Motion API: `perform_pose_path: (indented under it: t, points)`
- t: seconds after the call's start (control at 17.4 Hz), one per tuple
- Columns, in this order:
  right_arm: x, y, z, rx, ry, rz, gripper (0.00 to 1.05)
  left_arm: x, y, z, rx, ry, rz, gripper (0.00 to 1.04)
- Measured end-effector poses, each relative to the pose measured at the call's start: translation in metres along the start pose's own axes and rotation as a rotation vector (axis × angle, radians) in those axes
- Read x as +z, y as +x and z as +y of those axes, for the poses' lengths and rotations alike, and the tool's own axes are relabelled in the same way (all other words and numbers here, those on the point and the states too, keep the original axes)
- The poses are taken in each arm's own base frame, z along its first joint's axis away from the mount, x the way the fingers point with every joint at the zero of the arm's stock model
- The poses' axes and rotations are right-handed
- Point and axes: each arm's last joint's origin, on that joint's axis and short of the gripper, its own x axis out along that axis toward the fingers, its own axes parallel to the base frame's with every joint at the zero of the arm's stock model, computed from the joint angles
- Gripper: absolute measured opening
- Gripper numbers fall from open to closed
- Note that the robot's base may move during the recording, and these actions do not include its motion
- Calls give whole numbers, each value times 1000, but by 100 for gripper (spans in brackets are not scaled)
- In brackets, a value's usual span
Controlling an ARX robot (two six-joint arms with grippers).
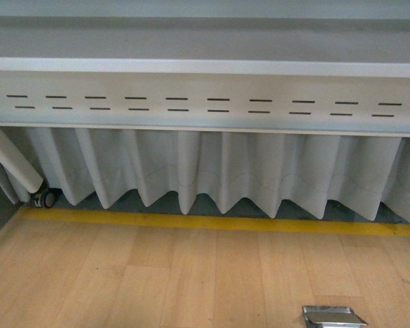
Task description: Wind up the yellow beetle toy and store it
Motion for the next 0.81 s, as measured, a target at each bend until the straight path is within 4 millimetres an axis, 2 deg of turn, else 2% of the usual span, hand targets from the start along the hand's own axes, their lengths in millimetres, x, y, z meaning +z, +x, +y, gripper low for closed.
perform_pose_path:
  t: [0.81]
  points:
    - [0,0,0,0,0,0,98,0,0,0,0,0,0,98]
